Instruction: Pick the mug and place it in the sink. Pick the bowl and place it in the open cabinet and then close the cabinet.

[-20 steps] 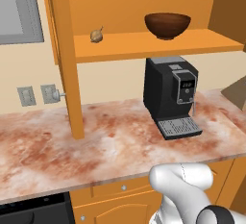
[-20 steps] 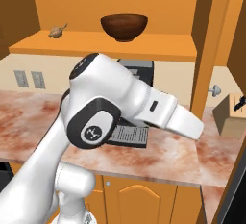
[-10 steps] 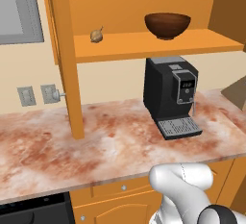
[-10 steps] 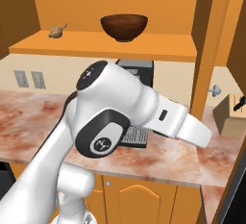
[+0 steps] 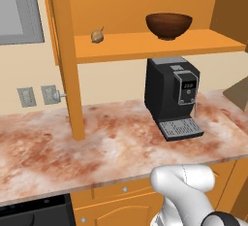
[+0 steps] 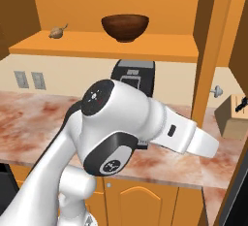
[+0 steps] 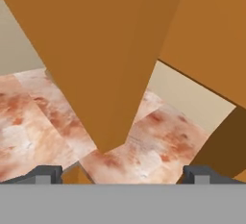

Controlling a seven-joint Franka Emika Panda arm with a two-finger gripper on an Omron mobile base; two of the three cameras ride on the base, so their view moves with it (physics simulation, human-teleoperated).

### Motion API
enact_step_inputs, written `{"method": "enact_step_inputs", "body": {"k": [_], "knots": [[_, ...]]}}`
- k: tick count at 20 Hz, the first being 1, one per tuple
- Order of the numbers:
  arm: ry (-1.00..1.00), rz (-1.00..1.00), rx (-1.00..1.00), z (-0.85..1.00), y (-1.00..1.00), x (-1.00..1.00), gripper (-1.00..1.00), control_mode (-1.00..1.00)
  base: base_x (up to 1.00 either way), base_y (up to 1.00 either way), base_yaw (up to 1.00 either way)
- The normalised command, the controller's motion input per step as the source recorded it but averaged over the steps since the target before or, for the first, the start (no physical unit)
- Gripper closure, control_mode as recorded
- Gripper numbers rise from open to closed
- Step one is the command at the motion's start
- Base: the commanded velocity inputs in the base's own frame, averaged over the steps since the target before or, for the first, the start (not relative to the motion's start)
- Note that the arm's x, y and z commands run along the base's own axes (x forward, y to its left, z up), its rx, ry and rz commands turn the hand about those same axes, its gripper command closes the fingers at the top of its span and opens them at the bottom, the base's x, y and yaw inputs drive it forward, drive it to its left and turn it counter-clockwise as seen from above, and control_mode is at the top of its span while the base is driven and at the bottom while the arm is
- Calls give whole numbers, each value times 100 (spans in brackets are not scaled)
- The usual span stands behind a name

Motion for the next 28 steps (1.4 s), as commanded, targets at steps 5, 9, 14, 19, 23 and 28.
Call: {"method": "enact_step_inputs", "body": {"k": [5,9,14,19,23,28], "knots": [[0,2,1,0,-3,6,-100,-100,0,0,0],[-1,0,0,1,0,13,-100,-100,0,0,0],[-10,0,0,2,0,6,-100,-100,0,0,0],[-4,0,0,8,-2,5,-100,-100,0,0,0],[0,0,0,14,-8,10,-100,-100,0,0,0],[0,0,0,7,-11,18,-100,-100,0,0,0]]}}
